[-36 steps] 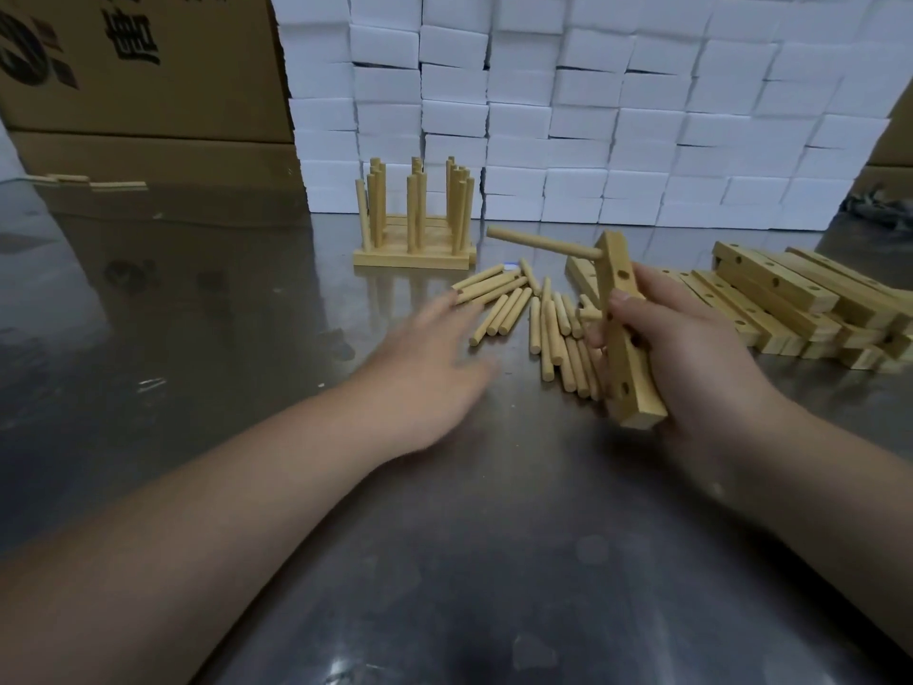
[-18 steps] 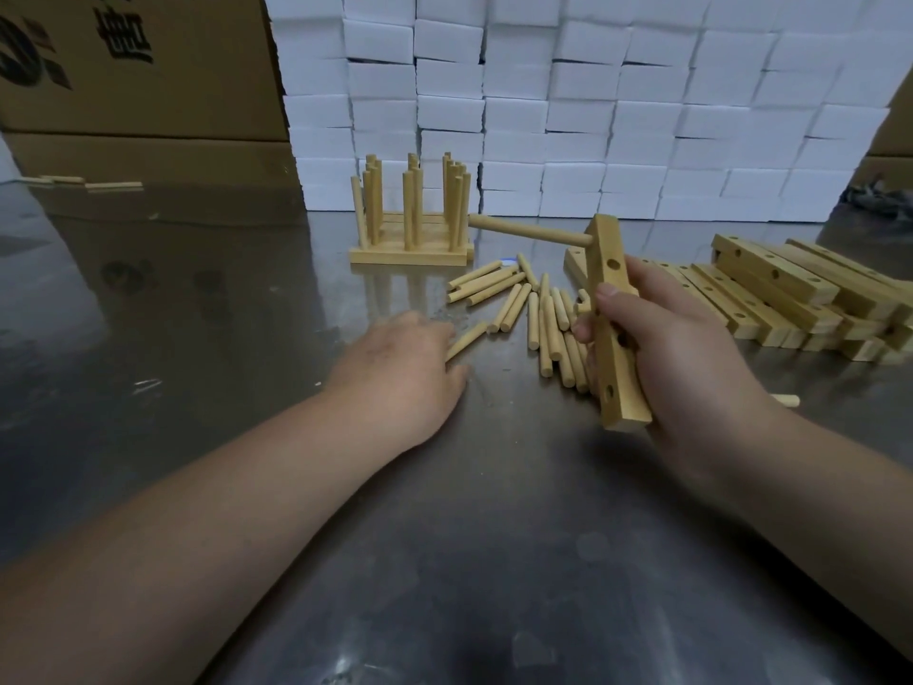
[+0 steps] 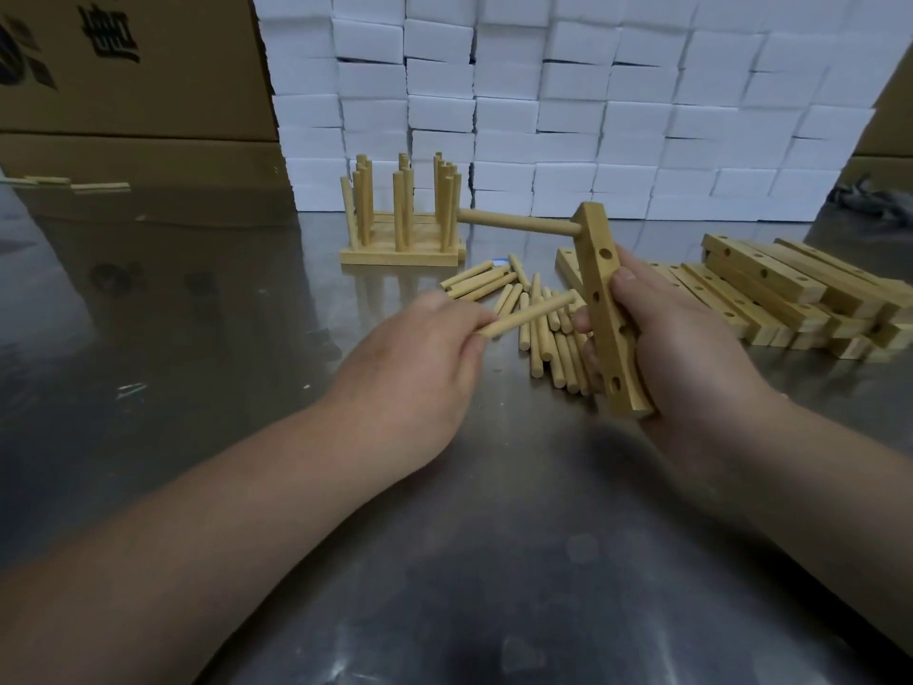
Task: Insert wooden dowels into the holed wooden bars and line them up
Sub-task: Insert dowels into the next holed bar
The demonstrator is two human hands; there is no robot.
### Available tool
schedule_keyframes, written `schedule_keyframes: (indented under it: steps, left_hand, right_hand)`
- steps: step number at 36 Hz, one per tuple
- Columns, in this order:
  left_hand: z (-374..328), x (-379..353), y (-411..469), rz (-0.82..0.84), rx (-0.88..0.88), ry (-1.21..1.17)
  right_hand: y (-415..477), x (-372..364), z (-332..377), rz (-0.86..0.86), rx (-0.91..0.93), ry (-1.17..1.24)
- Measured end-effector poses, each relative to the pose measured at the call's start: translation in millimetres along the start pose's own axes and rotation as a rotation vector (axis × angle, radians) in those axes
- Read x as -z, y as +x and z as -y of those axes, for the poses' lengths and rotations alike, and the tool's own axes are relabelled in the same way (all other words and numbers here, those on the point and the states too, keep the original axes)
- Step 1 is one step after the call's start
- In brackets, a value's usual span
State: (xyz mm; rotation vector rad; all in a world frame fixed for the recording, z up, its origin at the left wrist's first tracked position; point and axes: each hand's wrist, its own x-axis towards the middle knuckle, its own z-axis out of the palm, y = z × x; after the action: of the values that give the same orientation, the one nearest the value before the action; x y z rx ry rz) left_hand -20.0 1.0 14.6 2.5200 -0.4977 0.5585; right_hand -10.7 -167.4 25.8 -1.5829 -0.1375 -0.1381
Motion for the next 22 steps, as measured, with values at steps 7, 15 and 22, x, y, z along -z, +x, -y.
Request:
schedule_keyframes:
  steps: [7,15,22]
  left_hand:
    - [-2.2,0.5,-4.2,-0.018,-0.067,-0.093]
    - [-1.5,0.8,-5.3,-0.03,-0.074,-0.118]
    - [-0.3,2.7,-4.5,-0.082,-0.083,-0.159]
  right_hand:
    - [-0.7,-1.7,-2.3,0.035,0.017,0.014]
    - [-3.4,-1.8,-1.1,0.066,0.024,0.038]
    - [-5.6,-2.1,-2.8,0.056,0.092,-0.054]
